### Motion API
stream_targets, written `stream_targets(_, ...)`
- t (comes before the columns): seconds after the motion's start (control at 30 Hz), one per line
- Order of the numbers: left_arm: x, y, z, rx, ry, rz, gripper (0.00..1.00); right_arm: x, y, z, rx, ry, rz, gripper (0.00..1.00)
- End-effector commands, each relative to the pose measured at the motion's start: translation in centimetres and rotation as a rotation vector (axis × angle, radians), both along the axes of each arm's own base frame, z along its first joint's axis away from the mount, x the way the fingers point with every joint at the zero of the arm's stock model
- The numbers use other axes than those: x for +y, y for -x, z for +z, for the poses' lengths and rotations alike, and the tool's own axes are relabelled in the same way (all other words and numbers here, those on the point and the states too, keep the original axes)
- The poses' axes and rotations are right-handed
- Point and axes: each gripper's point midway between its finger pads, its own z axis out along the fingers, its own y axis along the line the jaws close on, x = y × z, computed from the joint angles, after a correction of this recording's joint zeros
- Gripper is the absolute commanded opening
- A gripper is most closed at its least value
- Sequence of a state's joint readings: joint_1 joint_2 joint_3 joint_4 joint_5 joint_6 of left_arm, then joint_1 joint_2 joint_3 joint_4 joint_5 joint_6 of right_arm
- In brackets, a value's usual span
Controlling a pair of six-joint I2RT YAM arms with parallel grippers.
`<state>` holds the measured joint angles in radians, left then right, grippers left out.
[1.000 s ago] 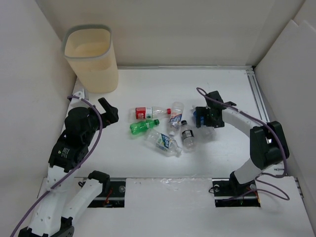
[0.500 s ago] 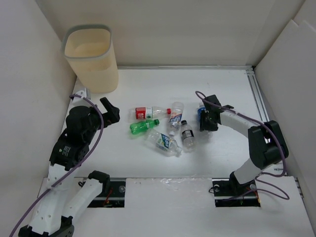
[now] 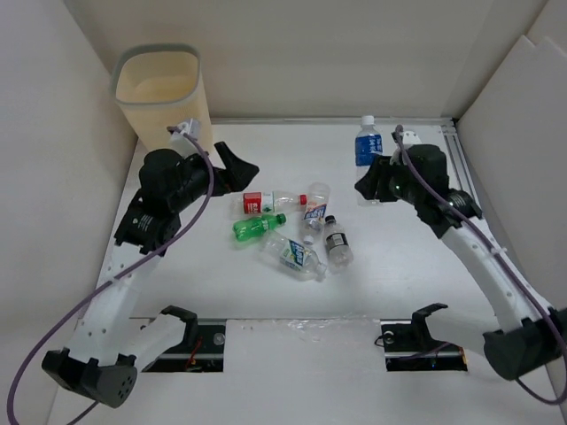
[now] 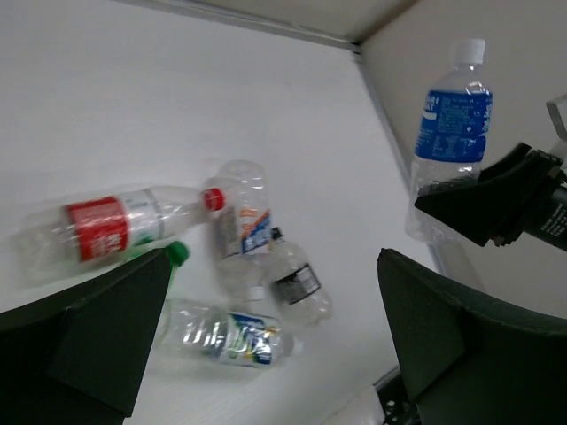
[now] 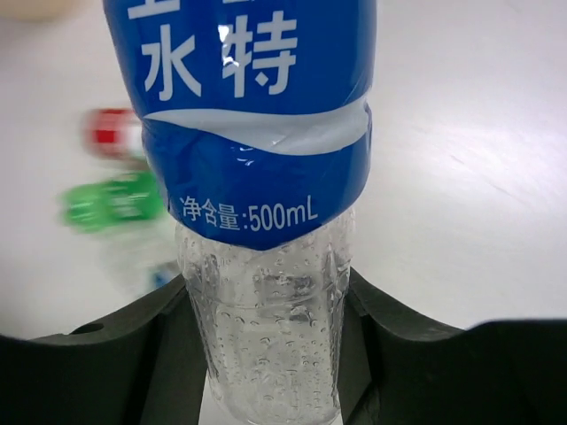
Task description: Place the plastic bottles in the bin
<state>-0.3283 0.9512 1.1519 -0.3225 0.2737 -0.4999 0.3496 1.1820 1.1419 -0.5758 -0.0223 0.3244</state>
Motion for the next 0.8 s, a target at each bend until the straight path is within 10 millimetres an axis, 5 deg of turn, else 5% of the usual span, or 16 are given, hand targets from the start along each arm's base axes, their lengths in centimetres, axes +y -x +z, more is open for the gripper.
stream_targets(0.0, -5.2, 2.1, 7.6, -0.206, 0.187, -0.329, 1.0, 7.0, 3.9, 8.6, -0.265, -0.286, 0.425, 0.0)
stream_targets(0.1, -7.0, 2.3, 9.7, -0.286, 0.24, -0.462, 1.0, 10.4, 7.3, 11.1, -0.301, -0.411, 0.643, 0.0)
stream_targets(0.33, -10.3, 3.5, 11.7, -0.39, 0.263, -0.581, 1.0, 15.2, 10.5, 15.6, -0.371, -0.534, 0.82, 0.0)
stream_targets(0.57, -10.6, 3.7, 10.7, -0.41, 0.284, -0.603, 1.0, 20.2, 12.2, 16.8, -0.367, -0.585, 0.939, 0.0)
stream_targets(0.77, -11.2, 3.2, 9.2, -0.365, 0.276, -0.634, 1.0, 22.5, 11.7, 17.4, -0.372, -0.614, 0.963, 0.0)
